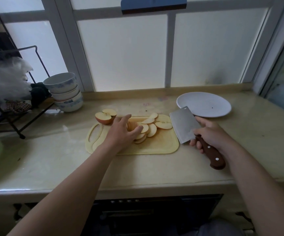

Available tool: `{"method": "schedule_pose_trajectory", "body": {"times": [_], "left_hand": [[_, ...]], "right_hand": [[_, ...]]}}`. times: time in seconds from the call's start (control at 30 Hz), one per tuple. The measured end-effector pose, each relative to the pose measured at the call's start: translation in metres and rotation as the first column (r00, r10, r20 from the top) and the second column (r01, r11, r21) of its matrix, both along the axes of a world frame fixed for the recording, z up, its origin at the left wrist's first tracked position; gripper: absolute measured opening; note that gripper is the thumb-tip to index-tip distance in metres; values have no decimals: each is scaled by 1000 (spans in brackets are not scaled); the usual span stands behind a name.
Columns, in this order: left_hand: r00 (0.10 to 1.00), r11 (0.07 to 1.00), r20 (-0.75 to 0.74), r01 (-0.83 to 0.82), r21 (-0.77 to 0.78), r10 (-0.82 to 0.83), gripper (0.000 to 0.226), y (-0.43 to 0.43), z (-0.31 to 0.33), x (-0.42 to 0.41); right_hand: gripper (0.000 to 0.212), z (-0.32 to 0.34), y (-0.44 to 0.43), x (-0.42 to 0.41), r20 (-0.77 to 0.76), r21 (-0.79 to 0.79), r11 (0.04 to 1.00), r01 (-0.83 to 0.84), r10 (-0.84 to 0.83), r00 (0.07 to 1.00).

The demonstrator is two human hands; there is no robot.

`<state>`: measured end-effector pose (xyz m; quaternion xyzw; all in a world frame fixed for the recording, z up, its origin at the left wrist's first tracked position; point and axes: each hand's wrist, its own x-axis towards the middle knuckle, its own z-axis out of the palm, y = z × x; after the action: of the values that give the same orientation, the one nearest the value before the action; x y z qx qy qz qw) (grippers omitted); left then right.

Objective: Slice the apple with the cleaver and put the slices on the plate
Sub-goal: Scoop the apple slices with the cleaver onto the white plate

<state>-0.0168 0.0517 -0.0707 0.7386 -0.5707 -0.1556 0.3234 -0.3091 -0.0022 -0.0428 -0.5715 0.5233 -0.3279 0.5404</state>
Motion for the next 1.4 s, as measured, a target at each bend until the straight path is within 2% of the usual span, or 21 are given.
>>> {"method": "schedule_pose_trajectory", "body": {"times": [0.17,0.27,0.33,0.4,0.43,0.5,0.53,0.57,0.6,0.67,0.77,0.87,0.97,1.13,1.4], "left_hand": [[1000,998,-10,-3,-59,3,72,1,-3,0],[994,994,-105,-26,-106,15,60,4,-1,0],[981,980,-189,-70,-187,34,51,8,3,4],[966,923,-254,-144,-357,52,44,16,18,11],[953,871,-301,-180,-458,39,41,21,31,15],[920,751,-392,-249,-611,-14,33,30,65,24],[911,709,-411,-265,-654,-38,28,34,81,28],[916,691,-400,-261,-674,-45,22,37,95,32],[933,697,-358,-233,-678,-36,17,41,106,34],[981,785,-194,-100,-611,-26,14,49,116,37],[979,922,101,203,-328,-180,14,57,112,29],[917,947,280,314,-67,-284,22,53,95,13],[873,945,365,316,81,-323,30,45,77,1],[813,935,463,327,137,-353,21,37,66,-7],[760,929,538,330,166,-365,22,24,63,-12]], "right_hand": [[62,3,6,1,43,-44,997,-65,67,997],[55,14,16,16,27,-110,980,-164,168,985],[44,23,23,29,-52,-182,957,-225,219,974],[33,31,28,39,-251,-310,898,-311,238,938],[26,34,30,43,-398,-400,835,-379,214,892],[17,31,30,50,-685,-566,613,-551,21,728],[19,25,29,53,-747,-630,469,-619,-146,649],[23,17,27,55,-744,-667,346,-660,-272,610],[28,10,26,56,-725,-687,273,-673,-323,609],[31,-4,24,59,-667,-737,190,-648,-358,654],[26,-16,27,64,-656,-746,186,-640,-373,656],[23,-22,34,71,-655,-750,205,-629,-370,659],[24,-24,39,75,-638,-765,194,-614,-358,682],[19,-27,46,71,-630,-771,175,-613,-353,692],[22,-25,50,57,-587,-801,117,-586,-339,735]]}}
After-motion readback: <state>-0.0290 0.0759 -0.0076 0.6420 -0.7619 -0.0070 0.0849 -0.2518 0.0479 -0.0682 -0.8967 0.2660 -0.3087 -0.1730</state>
